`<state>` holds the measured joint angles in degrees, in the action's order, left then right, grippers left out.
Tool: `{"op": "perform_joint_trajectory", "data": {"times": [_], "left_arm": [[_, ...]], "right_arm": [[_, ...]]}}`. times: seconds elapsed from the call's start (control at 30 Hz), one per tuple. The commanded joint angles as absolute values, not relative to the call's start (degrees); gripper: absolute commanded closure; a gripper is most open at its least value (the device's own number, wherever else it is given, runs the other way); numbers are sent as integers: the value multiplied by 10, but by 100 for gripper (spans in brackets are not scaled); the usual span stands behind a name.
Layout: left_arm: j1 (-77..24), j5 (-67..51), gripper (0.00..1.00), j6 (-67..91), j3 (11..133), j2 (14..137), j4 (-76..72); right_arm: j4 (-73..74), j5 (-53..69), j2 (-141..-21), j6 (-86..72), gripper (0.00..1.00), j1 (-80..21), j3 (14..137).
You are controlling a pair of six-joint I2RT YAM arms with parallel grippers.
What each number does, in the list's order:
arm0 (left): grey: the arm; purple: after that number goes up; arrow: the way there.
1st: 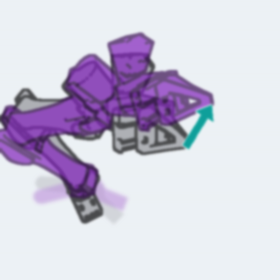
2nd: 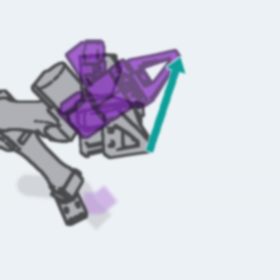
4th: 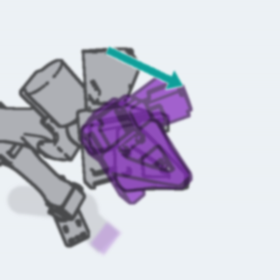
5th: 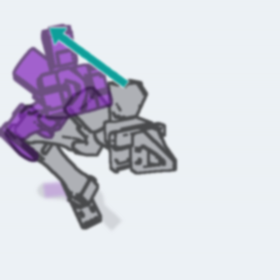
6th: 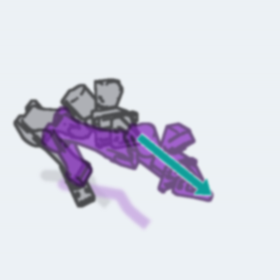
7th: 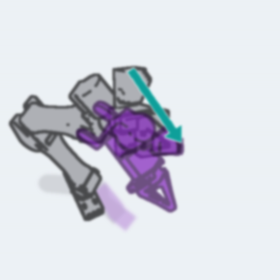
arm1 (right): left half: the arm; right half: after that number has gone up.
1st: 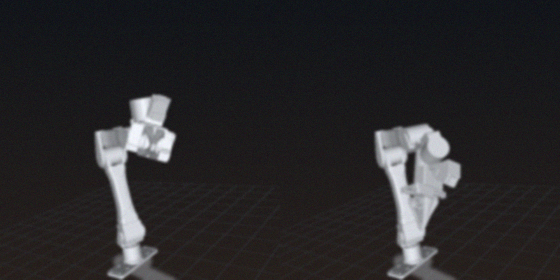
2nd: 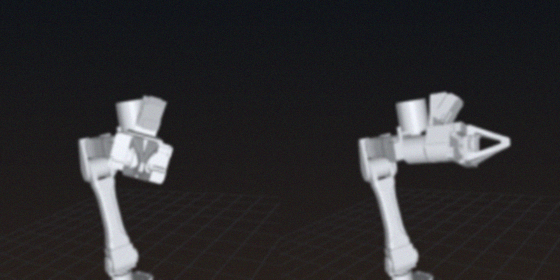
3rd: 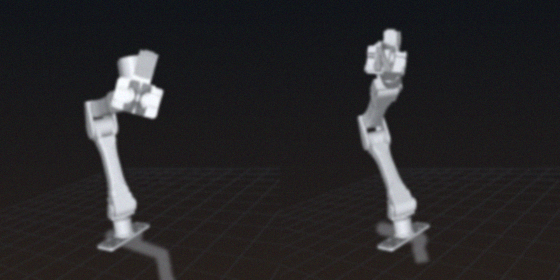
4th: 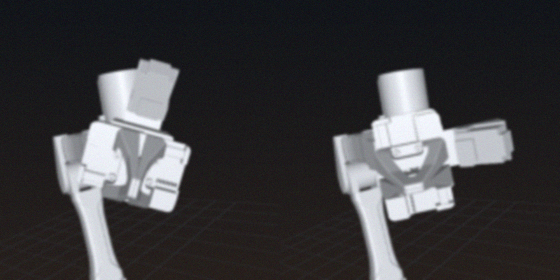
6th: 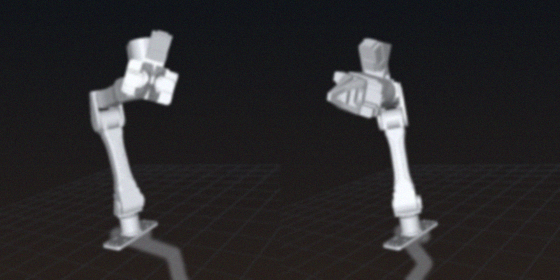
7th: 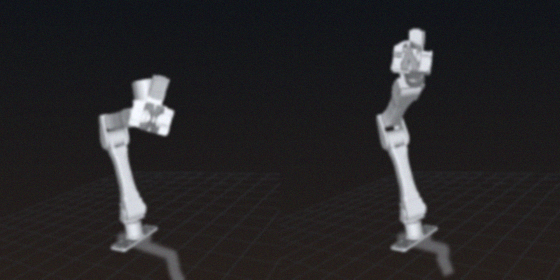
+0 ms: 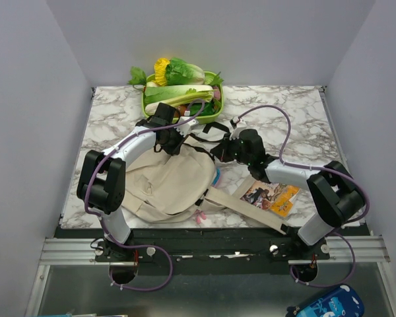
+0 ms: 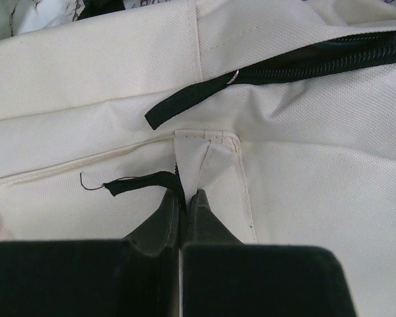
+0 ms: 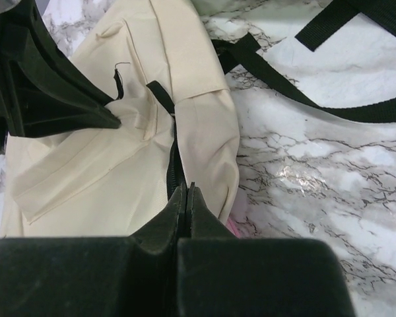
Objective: Pack the student bag
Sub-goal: Unzip the student bag at the center of the board.
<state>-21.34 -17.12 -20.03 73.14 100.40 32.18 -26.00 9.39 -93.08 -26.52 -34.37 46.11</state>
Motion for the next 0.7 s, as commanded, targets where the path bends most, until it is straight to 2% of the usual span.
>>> {"op": "perform_joint_trajectory", "data": {"times": [0.0, 0.23, 0.4, 0.67], "left_arm": [[-213, -171, 100, -195, 729, 991, 330], [-212, -150, 100, -192, 736, 997, 323], [-209, -134, 100, -192, 744, 1009, 321], [-208, -120, 100, -177, 778, 1013, 330]], "right_arm": [[-269, 76, -897, -251, 99, -338, 440], [-203, 54, -839, -221, 99, -338, 401], [-209, 70, -780, -224, 99, -338, 331], [-220, 96, -750, -250, 99, -339, 279]]}}
